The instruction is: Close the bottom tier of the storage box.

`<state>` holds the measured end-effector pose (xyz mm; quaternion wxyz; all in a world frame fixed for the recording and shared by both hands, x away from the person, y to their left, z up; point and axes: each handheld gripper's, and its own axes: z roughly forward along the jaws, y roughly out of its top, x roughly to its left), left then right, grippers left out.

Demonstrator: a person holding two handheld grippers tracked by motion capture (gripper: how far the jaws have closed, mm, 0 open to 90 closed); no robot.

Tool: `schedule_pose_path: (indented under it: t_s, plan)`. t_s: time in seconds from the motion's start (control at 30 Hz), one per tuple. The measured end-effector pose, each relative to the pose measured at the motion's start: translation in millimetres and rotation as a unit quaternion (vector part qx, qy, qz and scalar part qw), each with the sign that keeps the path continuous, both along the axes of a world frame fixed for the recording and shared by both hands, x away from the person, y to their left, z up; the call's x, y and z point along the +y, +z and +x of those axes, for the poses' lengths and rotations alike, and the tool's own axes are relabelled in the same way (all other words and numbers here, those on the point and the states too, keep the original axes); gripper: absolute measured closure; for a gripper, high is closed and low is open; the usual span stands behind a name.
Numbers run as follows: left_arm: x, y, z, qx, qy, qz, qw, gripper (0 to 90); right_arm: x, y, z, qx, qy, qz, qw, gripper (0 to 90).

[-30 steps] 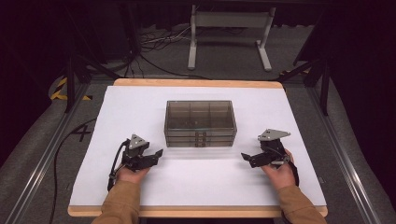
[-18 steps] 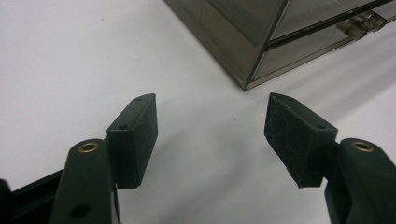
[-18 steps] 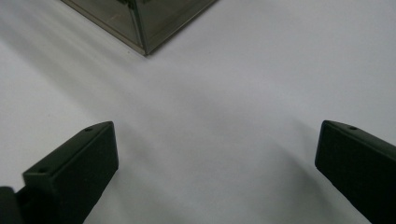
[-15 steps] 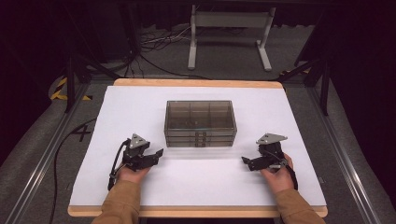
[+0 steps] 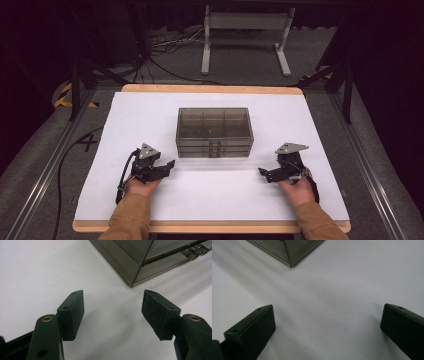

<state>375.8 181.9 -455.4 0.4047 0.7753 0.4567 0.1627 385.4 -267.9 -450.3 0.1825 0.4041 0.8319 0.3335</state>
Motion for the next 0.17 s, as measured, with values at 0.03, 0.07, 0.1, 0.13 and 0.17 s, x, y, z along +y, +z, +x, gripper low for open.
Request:
schedule_pose_path:
  t_s: [0.03, 0.07, 0.1, 0.13, 0.17]
  plan:
    - [-0.2, -0.1, -0.1, 0.000, 0.001, 0.000, 1.0000, 35.3, 0.0, 0.0, 0.0, 0.000, 0.000, 0.000, 1.0000, 0.0]
    - [-0.2, -0.1, 0.0, 0.000, 0.001, 0.000, 1.0000, 35.2, 0.0, -0.1, 0.0, 0.000, 0.000, 0.000, 1.0000, 0.0]
    - [-0.3, -0.1, -0.1, 0.001, 0.001, -0.001, 1.0000, 35.1, 0.0, -0.1, 0.0, 0.000, 0.000, 0.000, 1.0000, 0.0]
    - [-0.3, -0.2, -0.1, 0.001, 0.001, -0.001, 1.0000, 35.0, 0.0, -0.1, 0.0, 0.000, 0.000, 0.000, 1.0000, 0.0]
    - [-0.4, -0.3, -0.2, 0.001, 0.001, -0.001, 1.0000, 35.0, 0.0, -0.1, 0.0, 0.000, 0.000, 0.001, 1.0000, 0.0]
